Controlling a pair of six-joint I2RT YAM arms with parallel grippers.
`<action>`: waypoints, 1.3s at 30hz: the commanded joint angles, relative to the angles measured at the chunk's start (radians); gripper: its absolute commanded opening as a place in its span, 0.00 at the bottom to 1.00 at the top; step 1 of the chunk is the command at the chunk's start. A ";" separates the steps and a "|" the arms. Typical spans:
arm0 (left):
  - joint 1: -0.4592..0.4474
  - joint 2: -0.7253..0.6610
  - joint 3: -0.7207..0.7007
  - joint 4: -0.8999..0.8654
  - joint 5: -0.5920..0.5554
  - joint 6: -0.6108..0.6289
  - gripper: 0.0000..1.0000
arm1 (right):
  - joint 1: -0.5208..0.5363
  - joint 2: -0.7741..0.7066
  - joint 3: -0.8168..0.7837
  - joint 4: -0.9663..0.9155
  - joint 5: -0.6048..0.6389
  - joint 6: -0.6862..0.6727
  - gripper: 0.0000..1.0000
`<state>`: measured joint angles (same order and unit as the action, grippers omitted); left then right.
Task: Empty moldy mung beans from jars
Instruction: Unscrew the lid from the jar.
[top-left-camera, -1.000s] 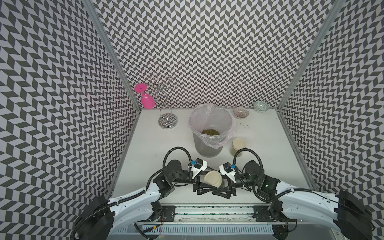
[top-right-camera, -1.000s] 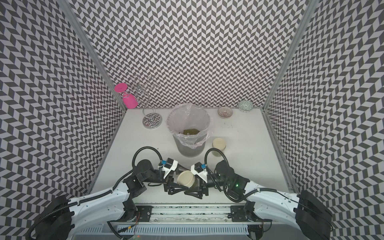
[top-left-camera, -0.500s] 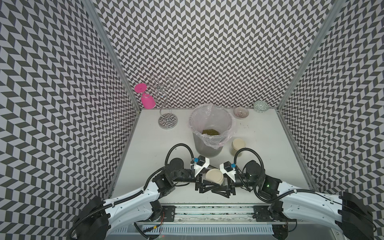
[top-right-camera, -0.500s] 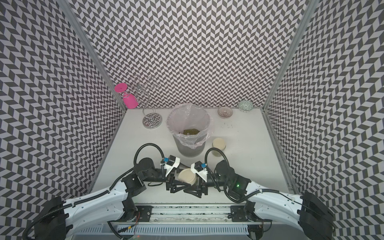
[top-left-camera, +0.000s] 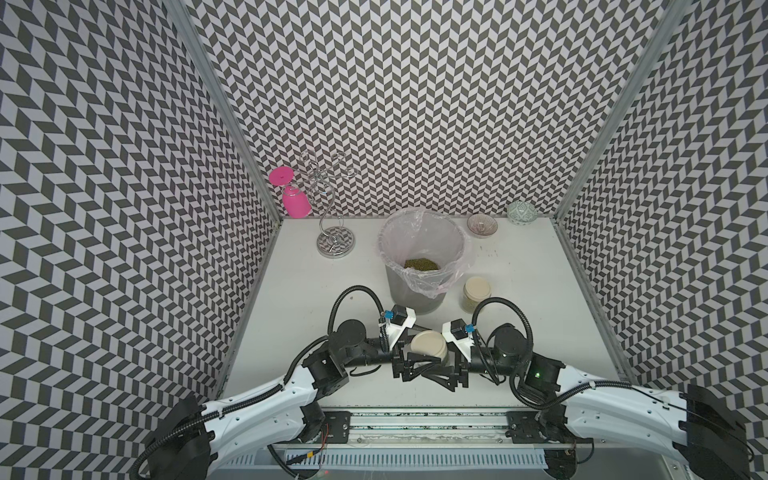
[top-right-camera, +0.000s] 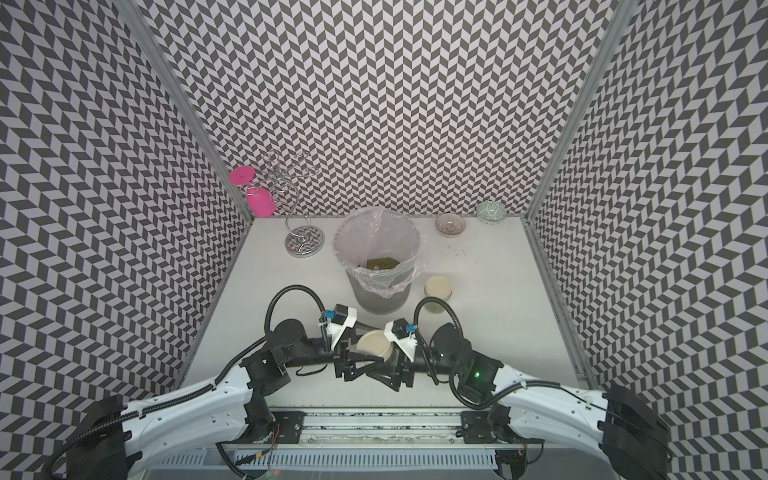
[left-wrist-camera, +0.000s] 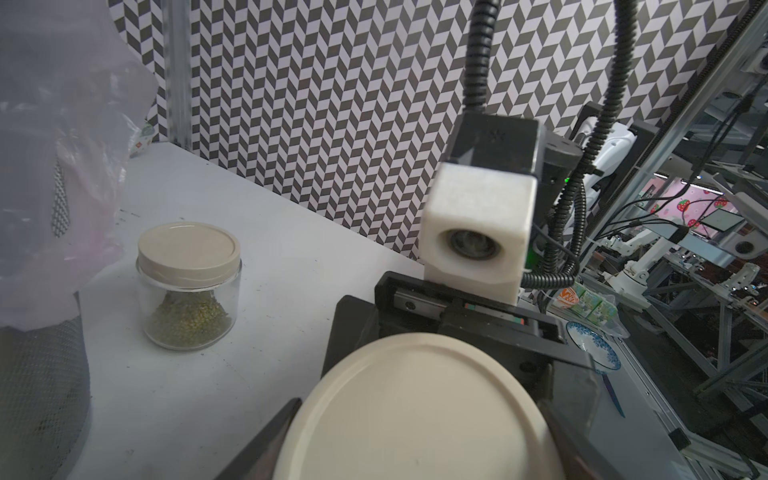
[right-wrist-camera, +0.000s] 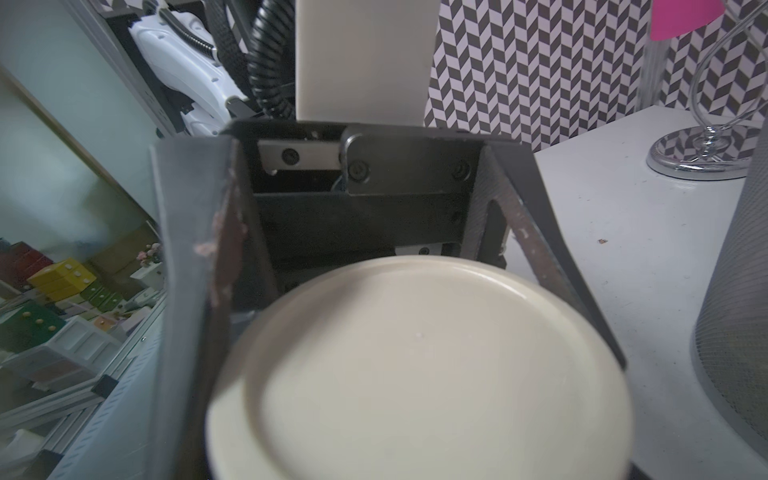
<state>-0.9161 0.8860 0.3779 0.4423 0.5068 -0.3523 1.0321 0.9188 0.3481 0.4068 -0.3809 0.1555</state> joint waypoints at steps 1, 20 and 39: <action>0.021 0.008 -0.009 -0.168 -0.272 -0.149 0.17 | 0.040 -0.039 0.015 0.138 0.169 -0.116 0.52; -0.051 0.029 0.070 -0.429 -0.624 -0.307 0.09 | 0.245 0.021 0.054 0.151 0.527 -0.195 0.48; -0.121 0.157 0.225 -0.663 -0.797 -0.400 0.13 | 0.369 0.100 0.072 0.222 0.783 -0.287 0.47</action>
<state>-1.0813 1.0000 0.6086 -0.0727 -0.0124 -0.6674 1.3514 1.0409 0.3489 0.3893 0.3977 -0.0288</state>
